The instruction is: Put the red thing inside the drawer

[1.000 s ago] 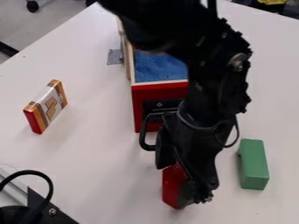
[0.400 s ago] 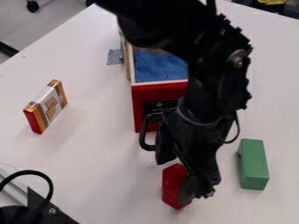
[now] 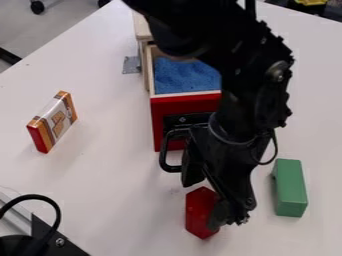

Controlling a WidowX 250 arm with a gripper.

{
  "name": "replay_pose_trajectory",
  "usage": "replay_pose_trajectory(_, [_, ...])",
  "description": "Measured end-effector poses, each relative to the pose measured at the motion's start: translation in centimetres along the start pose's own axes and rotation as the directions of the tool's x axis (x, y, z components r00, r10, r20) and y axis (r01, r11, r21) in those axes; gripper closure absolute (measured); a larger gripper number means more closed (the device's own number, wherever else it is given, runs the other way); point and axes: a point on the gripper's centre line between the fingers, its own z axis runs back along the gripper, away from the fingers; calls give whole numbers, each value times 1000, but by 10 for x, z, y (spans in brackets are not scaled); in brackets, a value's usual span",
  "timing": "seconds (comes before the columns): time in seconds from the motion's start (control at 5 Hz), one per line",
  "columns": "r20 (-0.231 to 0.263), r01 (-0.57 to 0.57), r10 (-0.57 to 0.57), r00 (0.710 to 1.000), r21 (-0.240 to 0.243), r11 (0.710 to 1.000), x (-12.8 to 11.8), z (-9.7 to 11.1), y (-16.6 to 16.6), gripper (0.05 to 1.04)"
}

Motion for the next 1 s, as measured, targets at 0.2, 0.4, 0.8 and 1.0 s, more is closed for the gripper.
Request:
replay_pose_trajectory(0.2, [-14,5,-5,1000,11,1000,3,-6,2,83])
replay_pose_trajectory(0.4, [-26,7,-6,1000,19,1000,3,-9,5,83])
replay_pose_trajectory(0.8, [-29,10,-10,1000,18,1000,4,-16,6,340])
replay_pose_trajectory(1.0, [-34,16,-15,999,15,1000,3,-16,6,343])
